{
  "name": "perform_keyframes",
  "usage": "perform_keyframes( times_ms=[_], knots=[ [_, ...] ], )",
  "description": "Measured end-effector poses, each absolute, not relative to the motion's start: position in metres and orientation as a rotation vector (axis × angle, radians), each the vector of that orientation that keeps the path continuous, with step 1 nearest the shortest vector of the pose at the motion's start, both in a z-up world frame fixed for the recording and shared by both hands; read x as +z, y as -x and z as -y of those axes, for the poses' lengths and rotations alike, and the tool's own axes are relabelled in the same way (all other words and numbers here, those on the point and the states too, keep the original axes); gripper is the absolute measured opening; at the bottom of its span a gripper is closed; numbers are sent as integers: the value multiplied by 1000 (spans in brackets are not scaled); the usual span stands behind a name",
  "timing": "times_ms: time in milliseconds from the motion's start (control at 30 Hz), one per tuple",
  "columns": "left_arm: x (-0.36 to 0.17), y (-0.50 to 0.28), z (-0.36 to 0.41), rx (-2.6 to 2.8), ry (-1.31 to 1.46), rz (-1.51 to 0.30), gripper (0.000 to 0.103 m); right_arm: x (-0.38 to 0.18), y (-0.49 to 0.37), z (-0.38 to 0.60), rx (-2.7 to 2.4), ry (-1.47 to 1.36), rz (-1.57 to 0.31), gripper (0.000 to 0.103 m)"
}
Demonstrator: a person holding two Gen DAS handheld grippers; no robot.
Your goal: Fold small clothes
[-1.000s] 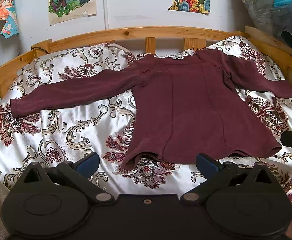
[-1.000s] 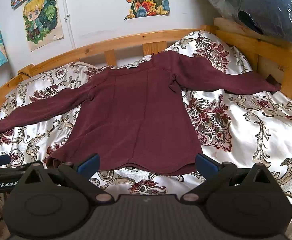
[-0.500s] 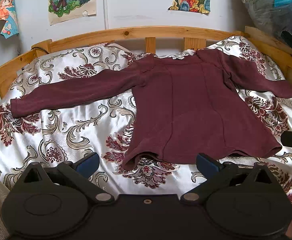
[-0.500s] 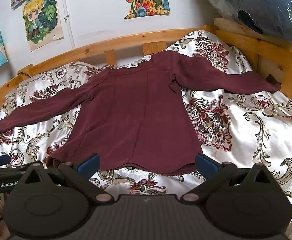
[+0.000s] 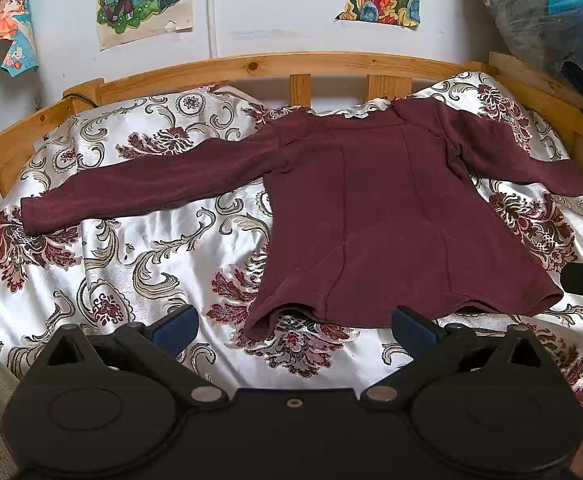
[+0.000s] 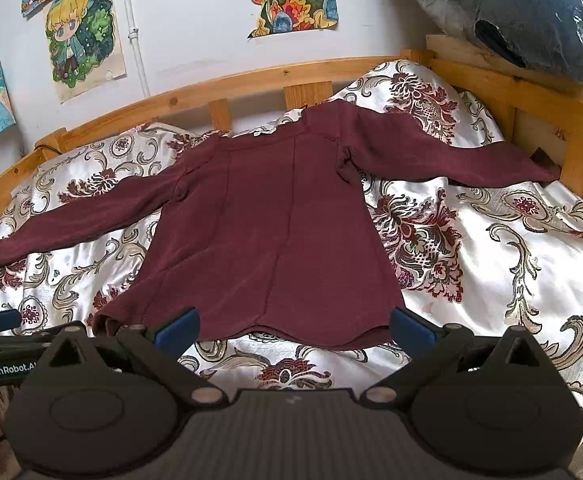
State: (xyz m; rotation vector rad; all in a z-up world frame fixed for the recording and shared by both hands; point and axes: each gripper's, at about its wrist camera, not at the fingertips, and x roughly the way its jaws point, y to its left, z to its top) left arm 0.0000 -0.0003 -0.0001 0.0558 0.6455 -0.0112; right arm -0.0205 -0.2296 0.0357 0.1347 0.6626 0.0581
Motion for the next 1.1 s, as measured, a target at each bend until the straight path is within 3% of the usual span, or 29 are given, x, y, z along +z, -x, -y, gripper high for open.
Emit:
perform_keyframes(
  times_ms=[700,1100],
  knots=[
    [-9,-4,1,-22,-36,-663,102,36,18,227,59,-140,-658,103],
    [48,-22,16,-122,-68,-588,102,54,15,242,59,-184,-594,103]
  ],
)
